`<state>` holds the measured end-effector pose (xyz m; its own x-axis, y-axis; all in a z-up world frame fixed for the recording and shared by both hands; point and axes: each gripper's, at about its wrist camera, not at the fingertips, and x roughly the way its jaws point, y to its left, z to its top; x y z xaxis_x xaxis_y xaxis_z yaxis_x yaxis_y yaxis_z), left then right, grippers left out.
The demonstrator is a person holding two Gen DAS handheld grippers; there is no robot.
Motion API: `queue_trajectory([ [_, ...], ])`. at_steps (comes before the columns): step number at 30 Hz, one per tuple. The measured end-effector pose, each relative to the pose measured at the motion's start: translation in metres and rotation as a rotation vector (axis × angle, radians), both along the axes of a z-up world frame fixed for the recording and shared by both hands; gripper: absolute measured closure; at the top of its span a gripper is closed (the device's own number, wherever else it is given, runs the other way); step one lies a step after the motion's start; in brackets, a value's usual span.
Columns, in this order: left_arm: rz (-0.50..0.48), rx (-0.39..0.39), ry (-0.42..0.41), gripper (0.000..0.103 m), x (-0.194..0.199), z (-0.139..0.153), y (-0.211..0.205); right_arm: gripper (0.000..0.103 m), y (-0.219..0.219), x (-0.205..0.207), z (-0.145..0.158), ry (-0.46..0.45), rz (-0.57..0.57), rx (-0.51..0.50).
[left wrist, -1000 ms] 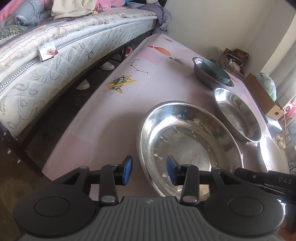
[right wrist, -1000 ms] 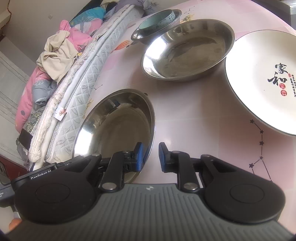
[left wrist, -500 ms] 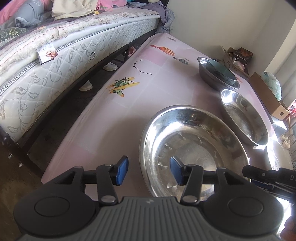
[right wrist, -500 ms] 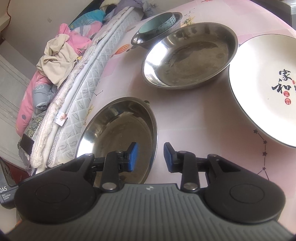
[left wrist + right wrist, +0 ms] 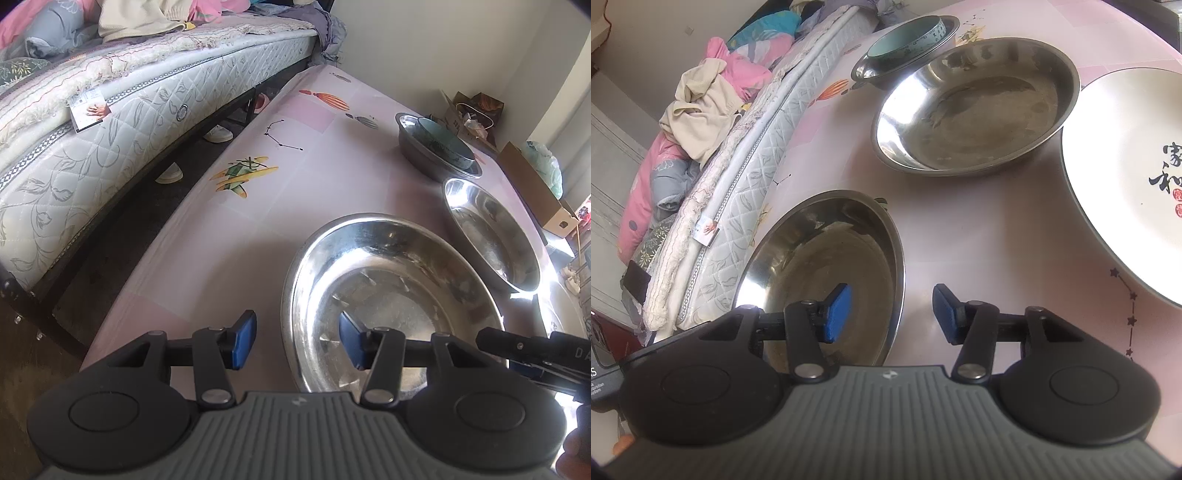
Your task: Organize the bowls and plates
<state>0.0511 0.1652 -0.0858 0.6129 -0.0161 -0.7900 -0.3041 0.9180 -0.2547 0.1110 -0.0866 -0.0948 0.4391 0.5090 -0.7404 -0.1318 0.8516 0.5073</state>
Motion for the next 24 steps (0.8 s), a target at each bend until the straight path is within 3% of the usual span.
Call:
queue_trajectory([
  [7, -0.001, -0.001, 0.0, 0.054, 0.001, 0.0, 0.0, 0.052, 0.005, 0.002, -0.002, -0.003, 0.026, -0.005],
  [14, -0.008, -0.014, 0.001, 0.061, 0.002, 0.0, 0.0, 0.052, 0.01, 0.003, -0.002, -0.018, 0.037, -0.016],
  [20, -0.025, -0.03, -0.005, 0.064, 0.002, 0.001, -0.004, 0.063, 0.013, 0.003, -0.001, -0.03, 0.052, -0.01],
  [24, -0.026, -0.026, -0.004, 0.064, 0.001, 0.001, -0.006, 0.065, 0.013, 0.003, -0.001, -0.03, 0.058, -0.008],
])
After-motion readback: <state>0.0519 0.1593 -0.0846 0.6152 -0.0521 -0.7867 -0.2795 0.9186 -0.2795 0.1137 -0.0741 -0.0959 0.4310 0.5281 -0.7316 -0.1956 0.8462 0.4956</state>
